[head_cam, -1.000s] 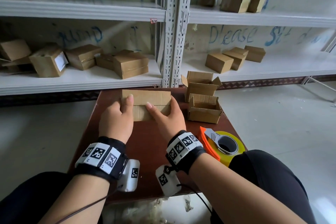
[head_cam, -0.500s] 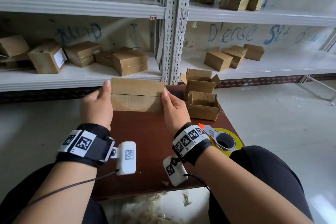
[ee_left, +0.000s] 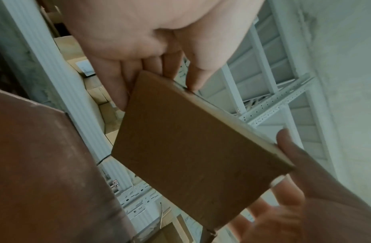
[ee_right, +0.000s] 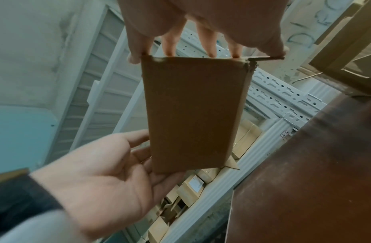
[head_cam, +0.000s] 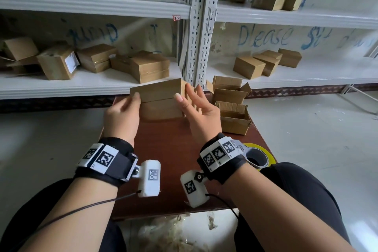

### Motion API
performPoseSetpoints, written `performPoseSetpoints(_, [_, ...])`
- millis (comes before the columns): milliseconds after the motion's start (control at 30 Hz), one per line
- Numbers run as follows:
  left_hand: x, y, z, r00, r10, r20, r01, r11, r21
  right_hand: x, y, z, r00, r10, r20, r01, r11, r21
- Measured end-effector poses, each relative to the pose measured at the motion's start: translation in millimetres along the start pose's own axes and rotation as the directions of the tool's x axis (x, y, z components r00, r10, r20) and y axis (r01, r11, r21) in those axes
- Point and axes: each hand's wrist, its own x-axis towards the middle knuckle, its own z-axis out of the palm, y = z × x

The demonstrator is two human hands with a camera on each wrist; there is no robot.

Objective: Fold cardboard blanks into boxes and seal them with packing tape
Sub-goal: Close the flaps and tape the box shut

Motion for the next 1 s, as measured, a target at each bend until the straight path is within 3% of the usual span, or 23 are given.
performPoseSetpoints(167, [-17.3,7.3,-3.4,0.958,0.236,0.166,-0.256,0.960,0.112,14.9,3.7,-15.2,0.985,0.118,-0.125,-0.108,0.991,0.085])
performPoseSetpoints(233, [-20.3,8.1,-5.8,0.938,0.266,0.223,-0.301,0.943,0.141,19.9,6.9,-20.4,0.949,0.236,-0.209,-0.209,0.967,0.143])
performPoseSetpoints(300, [-21.4,7.8,-4.2,0.919,0.304,0.252,-0.351,0.921,0.169,24.1,7.9,-24.4,0.931,0.282,-0.233,-0.274,0.959,0.070])
performPoseSetpoints(367, [-23.0,7.8,-3.1,0.918,0.306,0.253,-0.361,0.909,0.210,28.6,11.7,-25.8,0.906,0.325,-0.269,-0.319,0.945,0.067])
performPoseSetpoints(467, [-18.7,2.0,-2.6,0.925,0.304,0.229,-0.351,0.914,0.202,28.3,11.4,-21.8,0.918,0.305,-0.256,-0.300,0.952,0.058])
performPoseSetpoints(733, [3.7,1.1,-5.7,0.987,0.162,0.023,-0.163,0.964,0.211,10.3,11.5,-3.9,0.983,0.173,0.057,-0.176,0.983,0.045])
performPoseSetpoints(867, [6.6,-2.6,-6.2,0.986,0.156,0.067,-0.168,0.953,0.254,5.3,17.5,-7.3,0.993,0.114,0.018,-0.115,0.993,0.033])
performPoseSetpoints(1000, [1.9,-2.5,-7.0,0.944,0.222,0.244,-0.293,0.905,0.307,13.9,16.7,-18.7,0.978,0.172,-0.121,-0.171,0.985,0.017])
